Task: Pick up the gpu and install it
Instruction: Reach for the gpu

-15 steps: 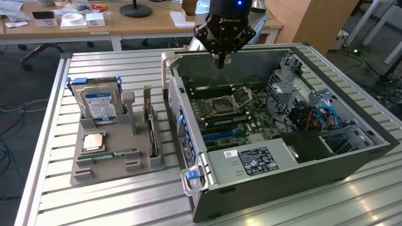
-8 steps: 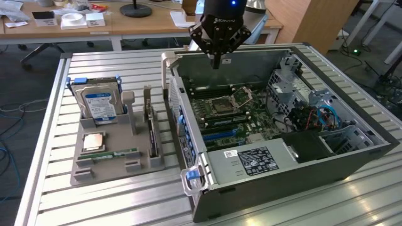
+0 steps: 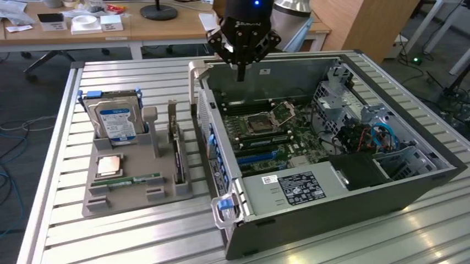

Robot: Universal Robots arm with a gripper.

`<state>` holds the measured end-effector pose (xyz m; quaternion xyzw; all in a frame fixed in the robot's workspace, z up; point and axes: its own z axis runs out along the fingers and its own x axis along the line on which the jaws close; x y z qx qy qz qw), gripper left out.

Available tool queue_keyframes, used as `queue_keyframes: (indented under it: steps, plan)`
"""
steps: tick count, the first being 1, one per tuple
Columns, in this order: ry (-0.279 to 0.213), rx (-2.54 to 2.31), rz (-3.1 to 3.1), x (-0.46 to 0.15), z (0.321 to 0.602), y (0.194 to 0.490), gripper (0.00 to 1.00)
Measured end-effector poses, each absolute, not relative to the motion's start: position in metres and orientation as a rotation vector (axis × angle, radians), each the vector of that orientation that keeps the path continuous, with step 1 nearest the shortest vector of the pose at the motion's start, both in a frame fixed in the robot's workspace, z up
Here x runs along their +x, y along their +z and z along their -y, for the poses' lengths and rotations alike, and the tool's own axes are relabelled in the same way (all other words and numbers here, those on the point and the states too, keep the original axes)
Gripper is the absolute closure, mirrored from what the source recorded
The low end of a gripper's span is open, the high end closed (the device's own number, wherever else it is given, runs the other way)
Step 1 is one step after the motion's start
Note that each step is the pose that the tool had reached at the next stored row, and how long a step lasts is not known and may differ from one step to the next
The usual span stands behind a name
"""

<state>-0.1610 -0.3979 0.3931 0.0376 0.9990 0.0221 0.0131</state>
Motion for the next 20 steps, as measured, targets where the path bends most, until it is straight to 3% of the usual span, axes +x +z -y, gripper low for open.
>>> queue_keyframes:
  steps: [20]
  plan:
    - [0.069, 0.135, -3.111, -0.225, 0.391, 0.392, 0.89]
